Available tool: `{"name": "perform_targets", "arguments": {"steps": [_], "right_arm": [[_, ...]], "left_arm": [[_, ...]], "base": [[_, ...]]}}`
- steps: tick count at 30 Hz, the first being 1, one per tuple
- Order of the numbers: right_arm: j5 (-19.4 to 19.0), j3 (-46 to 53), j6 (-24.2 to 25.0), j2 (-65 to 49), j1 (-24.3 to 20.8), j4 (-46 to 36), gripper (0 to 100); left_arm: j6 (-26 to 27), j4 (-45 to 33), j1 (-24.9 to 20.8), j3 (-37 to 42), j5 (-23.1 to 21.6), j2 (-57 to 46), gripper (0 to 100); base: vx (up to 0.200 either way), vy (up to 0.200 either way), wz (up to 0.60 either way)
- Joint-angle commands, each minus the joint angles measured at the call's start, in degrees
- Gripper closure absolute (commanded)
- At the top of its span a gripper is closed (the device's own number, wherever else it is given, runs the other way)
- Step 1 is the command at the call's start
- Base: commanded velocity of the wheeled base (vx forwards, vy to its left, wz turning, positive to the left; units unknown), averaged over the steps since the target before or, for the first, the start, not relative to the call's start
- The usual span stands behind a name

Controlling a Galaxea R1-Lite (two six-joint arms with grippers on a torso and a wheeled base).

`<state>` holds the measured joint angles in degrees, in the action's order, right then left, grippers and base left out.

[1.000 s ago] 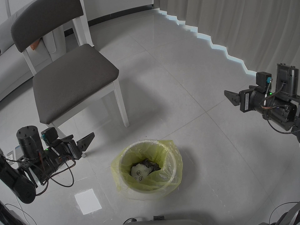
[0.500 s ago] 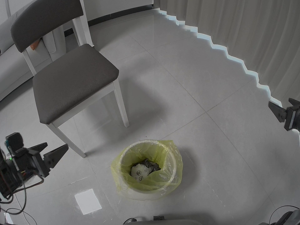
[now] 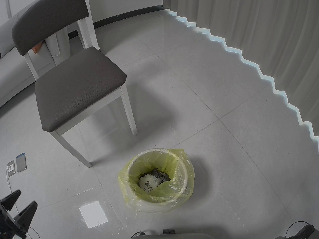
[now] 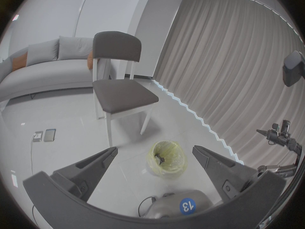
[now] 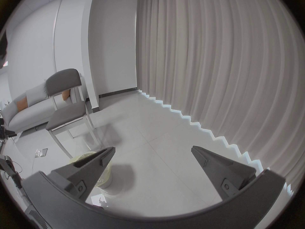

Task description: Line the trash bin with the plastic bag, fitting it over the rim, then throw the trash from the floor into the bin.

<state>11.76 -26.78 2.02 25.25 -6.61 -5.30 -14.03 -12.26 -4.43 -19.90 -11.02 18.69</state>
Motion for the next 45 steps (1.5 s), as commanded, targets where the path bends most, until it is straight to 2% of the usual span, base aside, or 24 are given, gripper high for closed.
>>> {"name": "perform_targets", "arguments": {"steps": [1, 5, 6, 9, 15, 17, 18, 23, 25, 29, 33, 36, 37, 39, 45], "right_arm": [[-2.9, 4.6, 3.0, -22.4, 6.1, -10.3, 0], [-1.5, 8.2, 4.0, -25.2, 6.4, -10.0, 0], [-1.2, 8.6, 5.4, -25.2, 6.4, -9.6, 0], [-1.7, 10.1, 6.1, -25.2, 6.4, -7.7, 0], [-2.1, 22.6, 0.6, -25.2, 6.4, 6.6, 0], [-2.1, 22.6, 0.6, -25.2, 6.4, 6.6, 0], [-2.1, 26.8, -0.9, -25.2, 6.4, 12.3, 0], [-2.0, 26.8, -0.3, -25.2, 6.4, 10.0, 0], [-2.0, 26.8, -0.9, -25.2, 6.4, 10.0, 0], [-2.1, 26.8, -1.2, -25.2, 6.4, 10.0, 0], [-1.7, 26.8, -1.0, -25.2, 6.4, 10.0, 0], [-0.1, 26.8, -1.1, -25.2, 6.4, 10.0, 0], [2.7, 26.8, -0.9, -25.2, 6.4, 10.0, 0], [5.3, 26.8, -0.7, -25.2, 6.4, 10.0, 0], [5.0, 26.8, -1.2, -25.2, 6.4, 10.0, 0]], "left_arm": [[-4.2, -11.8, 4.7, -4.9, 0.3, -18.7, 0], [-4.3, -10.9, 4.7, -4.5, 0.0, -18.7, 0], [-4.2, -10.9, 4.7, -3.9, 0.1, -18.7, 0], [-3.9, -11.5, 4.7, -2.5, 0.0, -18.7, 0], [-1.3, -8.2, 4.6, 4.5, 4.1, -18.7, 0], [-1.3, -8.2, 4.6, 4.5, 4.1, -18.7, 0], [-1.1, -2.3, 4.6, 9.4, 5.6, -18.7, 0], [4.0, 14.1, 4.6, 19.1, 9.1, -18.7, 0], [4.5, 17.1, 4.6, 19.9, 9.2, -18.7, 0], [5.2, 15.5, 4.6, 19.8, 11.1, -18.7, 0], [5.3, 12.6, 4.6, 18.8, 17.1, -18.7, 0], [8.0, 10.3, 4.6, 17.9, 20.8, -18.7, 0], [9.6, 10.4, 4.6, 17.9, 21.7, -18.7, 0], [10.9, 10.4, 4.6, 18.0, 21.7, -18.7, 0], [11.2, 10.2, 4.5, 18.1, 15.8, -18.7, 0]], "base": [[0.000, 0.000, 0.00], [0.000, 0.000, 0.00], [0.000, 0.000, 0.00], [0.000, 0.000, 0.00], [0.000, 0.000, 0.00], [0.000, 0.000, 0.00], [0.000, 0.000, 0.00], [0.000, 0.000, 0.00], [0.000, 0.000, 0.00], [0.000, 0.000, 0.00], [0.000, 0.000, 0.00], [0.000, 0.000, 0.00], [0.000, 0.000, 0.00], [0.000, 0.000, 0.00], [0.000, 0.000, 0.00]]}}
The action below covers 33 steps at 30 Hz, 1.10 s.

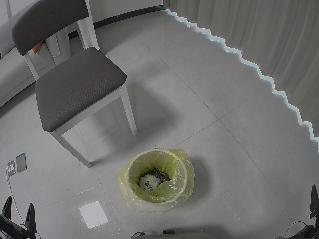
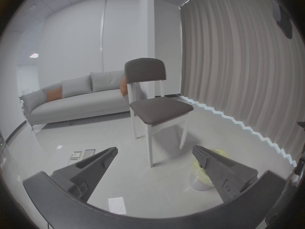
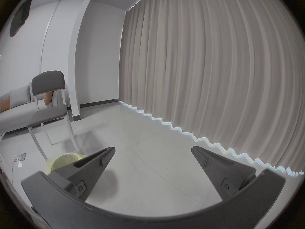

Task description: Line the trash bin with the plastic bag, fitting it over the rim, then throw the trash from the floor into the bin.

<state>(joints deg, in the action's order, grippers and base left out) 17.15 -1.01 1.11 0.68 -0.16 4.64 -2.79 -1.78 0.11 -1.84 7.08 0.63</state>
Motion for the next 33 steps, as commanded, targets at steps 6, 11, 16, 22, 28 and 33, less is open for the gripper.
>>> {"name": "perform_targets", "arguments": {"steps": [6, 11, 16, 22, 28, 33], "right_arm": [[-2.1, 1.0, -0.4, -0.7, 0.0, 0.0, 0], [-11.3, 1.0, -0.4, -0.7, 0.1, -1.0, 0], [-15.2, 1.0, -0.4, -0.7, 0.1, -1.0, 0], [-17.9, 0.2, -1.2, -0.7, 0.1, -3.5, 0], [-12.9, 0.9, 0.6, -0.7, 0.2, -4.7, 0], [-12.6, 0.8, 1.6, -0.7, 0.2, -4.7, 0]], "left_arm": [[0.6, -0.2, 0.0, 0.3, -4.5, -0.6, 0], [4.3, 0.3, -0.1, 1.4, -9.6, -0.5, 0], [3.8, 1.3, 0.0, 1.8, -9.0, -0.6, 0], [2.4, 1.4, 0.0, 1.8, -8.5, -0.6, 0], [2.4, 1.7, 0.0, 1.8, -7.9, -0.6, 0], [2.8, 1.7, -0.1, 1.8, -8.0, -0.6, 0]], "base": [[0.000, 0.000, 0.00], [0.000, 0.000, 0.00], [0.000, 0.000, 0.00], [0.000, 0.000, 0.00], [0.000, 0.000, 0.00], [0.000, 0.000, 0.00]]}}
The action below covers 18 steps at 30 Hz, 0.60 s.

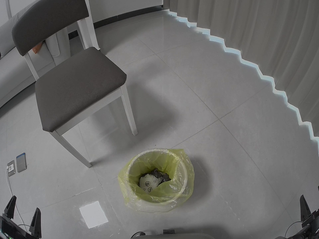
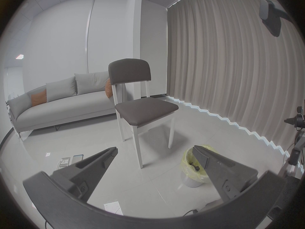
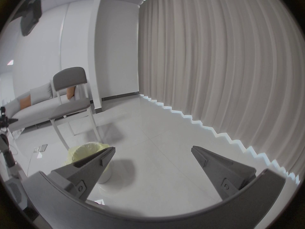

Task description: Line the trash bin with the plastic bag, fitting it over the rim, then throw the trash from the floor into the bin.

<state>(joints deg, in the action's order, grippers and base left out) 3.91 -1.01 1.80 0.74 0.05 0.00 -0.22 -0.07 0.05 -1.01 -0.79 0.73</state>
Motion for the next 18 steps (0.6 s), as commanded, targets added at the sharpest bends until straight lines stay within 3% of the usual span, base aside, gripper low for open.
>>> {"name": "perform_targets", "arguments": {"steps": [1, 18], "right_arm": [[0.7, 0.9, 1.1, -0.7, 0.0, 0.0, 0], [-0.2, 0.9, -1.2, -0.7, 0.0, -0.1, 0]], "left_arm": [[0.2, 0.2, 0.0, 1.0, 0.1, -0.7, 0], [0.3, 0.2, 0.0, 1.0, 0.1, -0.7, 0]], "base": [[0.000, 0.000, 0.00], [0.000, 0.000, 0.00]]}}
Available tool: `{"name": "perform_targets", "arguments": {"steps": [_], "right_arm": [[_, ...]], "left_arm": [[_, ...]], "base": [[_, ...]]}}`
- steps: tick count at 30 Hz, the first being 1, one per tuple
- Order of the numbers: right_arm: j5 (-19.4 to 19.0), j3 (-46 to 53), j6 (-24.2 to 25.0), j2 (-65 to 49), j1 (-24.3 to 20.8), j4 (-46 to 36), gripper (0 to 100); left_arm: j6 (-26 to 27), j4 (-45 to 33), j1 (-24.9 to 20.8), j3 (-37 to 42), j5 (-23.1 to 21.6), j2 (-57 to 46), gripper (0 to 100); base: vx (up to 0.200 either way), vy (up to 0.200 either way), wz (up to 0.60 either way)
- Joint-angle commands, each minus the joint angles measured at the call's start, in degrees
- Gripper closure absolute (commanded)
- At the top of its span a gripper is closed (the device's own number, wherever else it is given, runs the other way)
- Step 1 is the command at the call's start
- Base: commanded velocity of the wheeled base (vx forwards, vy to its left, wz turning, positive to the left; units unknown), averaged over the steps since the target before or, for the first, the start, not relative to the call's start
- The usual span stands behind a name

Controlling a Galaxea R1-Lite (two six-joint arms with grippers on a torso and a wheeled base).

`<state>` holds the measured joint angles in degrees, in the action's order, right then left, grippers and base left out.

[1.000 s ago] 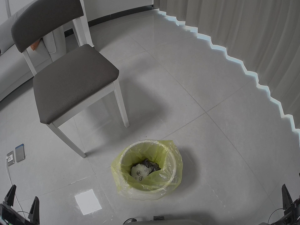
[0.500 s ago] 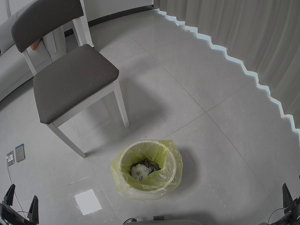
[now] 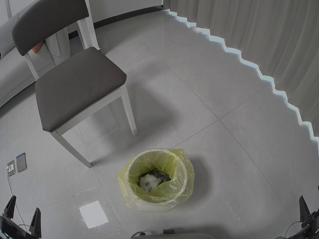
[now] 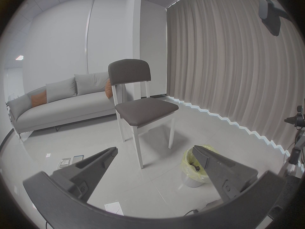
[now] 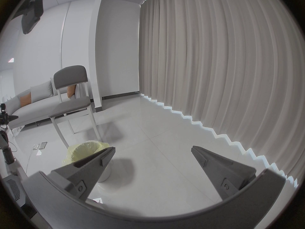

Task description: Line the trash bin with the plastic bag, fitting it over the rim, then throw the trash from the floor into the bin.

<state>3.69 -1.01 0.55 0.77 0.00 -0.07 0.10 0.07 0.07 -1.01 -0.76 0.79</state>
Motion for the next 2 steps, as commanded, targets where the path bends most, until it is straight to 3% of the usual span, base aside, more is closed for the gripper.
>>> {"name": "perform_targets", "arguments": {"steps": [1, 2], "right_arm": [[0.0, 0.9, 0.1, -0.8, 0.0, 0.0, 0], [0.0, 0.9, 0.1, -0.8, 0.0, 0.0, 0]], "left_arm": [[0.0, 0.0, 0.0, 1.0, 0.1, -0.8, 0], [0.0, 0.0, 0.0, 1.0, 0.1, -0.8, 0]], "base": [[0.000, 0.000, 0.00], [0.000, 0.000, 0.00]]}}
